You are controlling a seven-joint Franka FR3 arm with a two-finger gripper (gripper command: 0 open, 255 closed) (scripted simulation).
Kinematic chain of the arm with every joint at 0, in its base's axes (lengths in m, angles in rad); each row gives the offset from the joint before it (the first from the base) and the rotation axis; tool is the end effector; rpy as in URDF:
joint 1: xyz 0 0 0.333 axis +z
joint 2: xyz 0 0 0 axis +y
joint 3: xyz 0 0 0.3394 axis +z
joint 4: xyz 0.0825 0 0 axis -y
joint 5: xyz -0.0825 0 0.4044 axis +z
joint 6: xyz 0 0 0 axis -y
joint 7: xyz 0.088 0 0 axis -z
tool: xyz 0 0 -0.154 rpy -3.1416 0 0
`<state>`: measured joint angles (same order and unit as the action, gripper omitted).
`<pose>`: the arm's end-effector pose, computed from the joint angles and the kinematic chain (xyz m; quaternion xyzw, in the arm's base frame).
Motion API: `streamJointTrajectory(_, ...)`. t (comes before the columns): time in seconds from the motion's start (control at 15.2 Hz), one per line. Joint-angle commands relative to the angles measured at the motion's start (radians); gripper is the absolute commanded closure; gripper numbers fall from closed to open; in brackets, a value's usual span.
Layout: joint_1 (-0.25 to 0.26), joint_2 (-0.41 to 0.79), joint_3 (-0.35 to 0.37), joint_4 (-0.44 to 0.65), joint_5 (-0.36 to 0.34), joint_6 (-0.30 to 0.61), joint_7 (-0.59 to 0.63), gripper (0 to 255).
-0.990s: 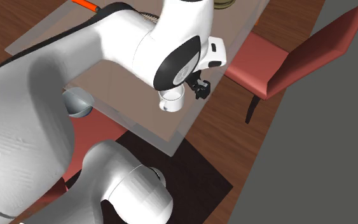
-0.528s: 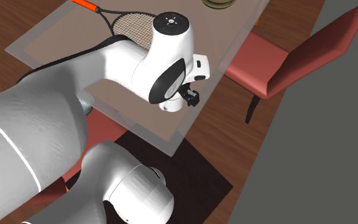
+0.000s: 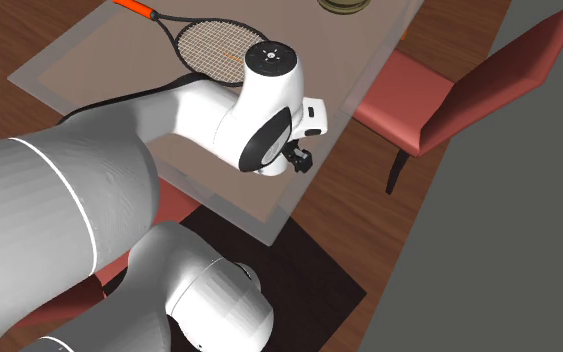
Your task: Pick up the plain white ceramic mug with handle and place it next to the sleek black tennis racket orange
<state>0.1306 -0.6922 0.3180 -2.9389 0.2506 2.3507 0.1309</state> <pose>0.2930 0.1236 0.3056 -0.9979 -0.0437 -0.0478 0.0045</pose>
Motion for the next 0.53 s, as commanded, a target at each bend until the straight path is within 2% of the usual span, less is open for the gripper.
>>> streamJointTrajectory(0.0, 0.000, 0.003, 0.001, -0.001, 0.001, 0.005, 0.000, 0)
streamJointTrajectory(0.26, 0.000, 0.003, 0.001, -0.001, 0.001, 0.005, 0.000, 0)
streamJointTrajectory(0.33, 0.000, 0.003, 0.001, -0.001, 0.001, 0.005, 0.000, 255)
streamJointTrajectory(0.46, 0.000, 0.003, 0.001, -0.001, 0.001, 0.005, 0.000, 255)
